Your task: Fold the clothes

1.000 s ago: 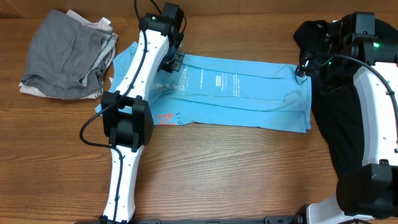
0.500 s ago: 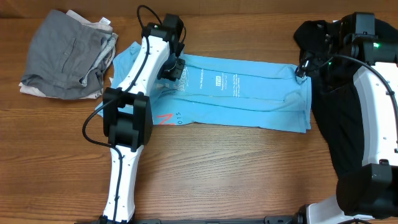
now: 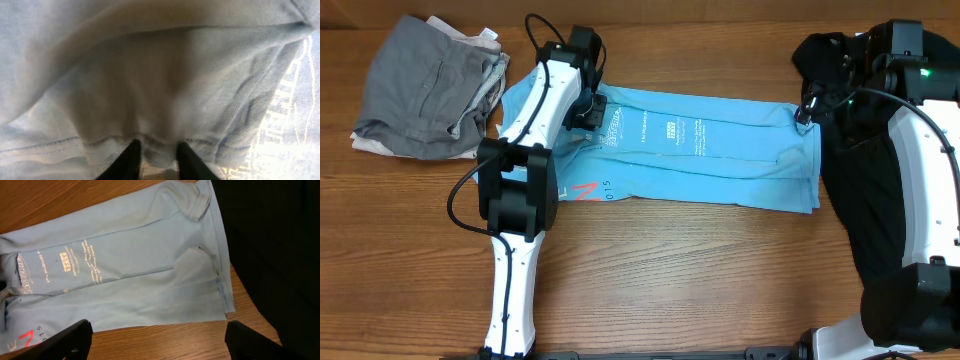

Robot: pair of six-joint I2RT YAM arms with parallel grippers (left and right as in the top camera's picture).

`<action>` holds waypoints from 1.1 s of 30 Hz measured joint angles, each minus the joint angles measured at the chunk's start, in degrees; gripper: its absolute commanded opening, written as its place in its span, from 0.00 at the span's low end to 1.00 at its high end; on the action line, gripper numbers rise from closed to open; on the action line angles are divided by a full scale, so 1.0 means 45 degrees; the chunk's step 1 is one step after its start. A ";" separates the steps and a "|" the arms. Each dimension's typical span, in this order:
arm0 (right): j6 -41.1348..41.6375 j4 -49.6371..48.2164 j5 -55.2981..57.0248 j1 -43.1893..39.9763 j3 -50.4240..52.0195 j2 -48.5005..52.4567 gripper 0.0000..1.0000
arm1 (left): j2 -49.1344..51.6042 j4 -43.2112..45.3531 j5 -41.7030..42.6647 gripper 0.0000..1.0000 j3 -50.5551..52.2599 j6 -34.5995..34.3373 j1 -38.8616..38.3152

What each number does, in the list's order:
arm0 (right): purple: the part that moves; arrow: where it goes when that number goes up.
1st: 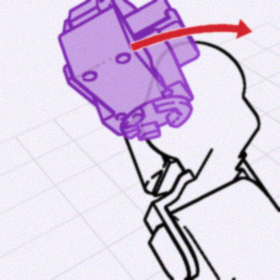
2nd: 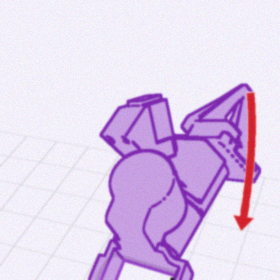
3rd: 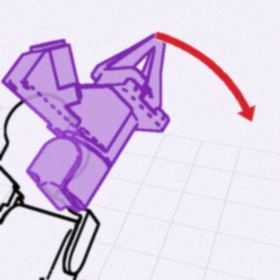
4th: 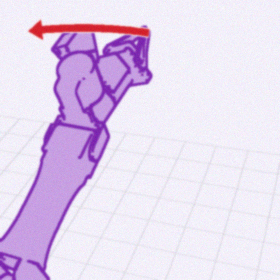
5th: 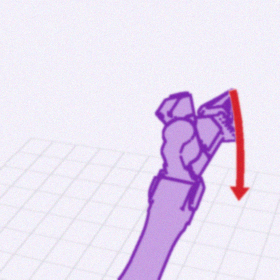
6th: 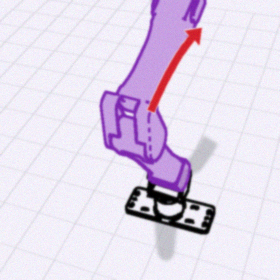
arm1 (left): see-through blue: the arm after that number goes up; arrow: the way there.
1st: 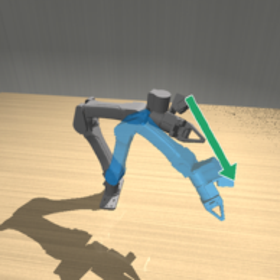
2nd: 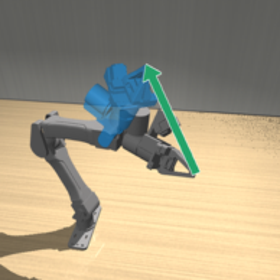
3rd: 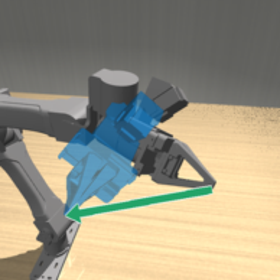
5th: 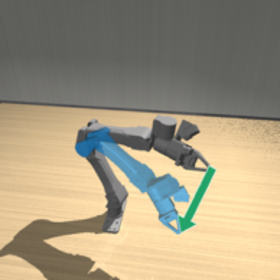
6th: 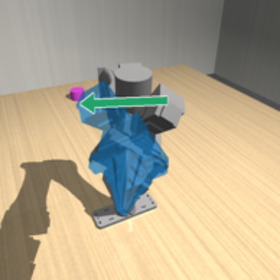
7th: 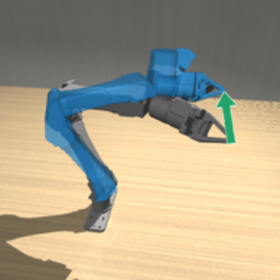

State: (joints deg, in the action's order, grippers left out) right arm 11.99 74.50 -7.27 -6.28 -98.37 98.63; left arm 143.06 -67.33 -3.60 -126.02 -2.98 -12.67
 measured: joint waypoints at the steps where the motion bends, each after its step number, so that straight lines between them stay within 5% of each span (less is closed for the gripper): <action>1: -0.0005 0.0005 0.0000 0.0000 0.0000 0.0000 0.89 | 0.0000 0.0024 0.0005 0.14 0.0000 -0.0015 0.0000; 3: 0.0000 0.0000 0.0000 0.0005 0.0000 0.0000 0.89 | 0.0000 0.0073 0.0005 0.04 0.0000 -0.0015 0.0000; 9: -0.0005 -0.0024 -0.0005 0.0000 0.0000 0.0000 0.89 | 0.0000 -0.0185 -0.0019 0.04 0.0000 -0.0015 0.0000; 22: -0.0005 -0.0243 0.0005 0.0005 0.0005 0.0000 0.89 | 0.0068 -0.4818 -0.0573 0.08 -0.2463 -0.0316 0.0000; 27: -0.0005 -0.0981 0.0005 0.0000 0.0160 0.0170 0.88 | 0.0068 -0.4857 -0.0597 0.18 -0.2463 -0.0345 0.0000; 33: 0.0000 -0.2657 0.0180 0.0000 0.0223 0.1802 0.83 | 0.0068 -0.4580 -0.0588 0.58 -0.2463 -0.0442 0.0000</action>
State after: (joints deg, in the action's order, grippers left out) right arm 11.99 62.54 -6.46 -6.28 -97.36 106.74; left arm 143.37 -87.94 -6.24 -137.10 -4.97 -12.67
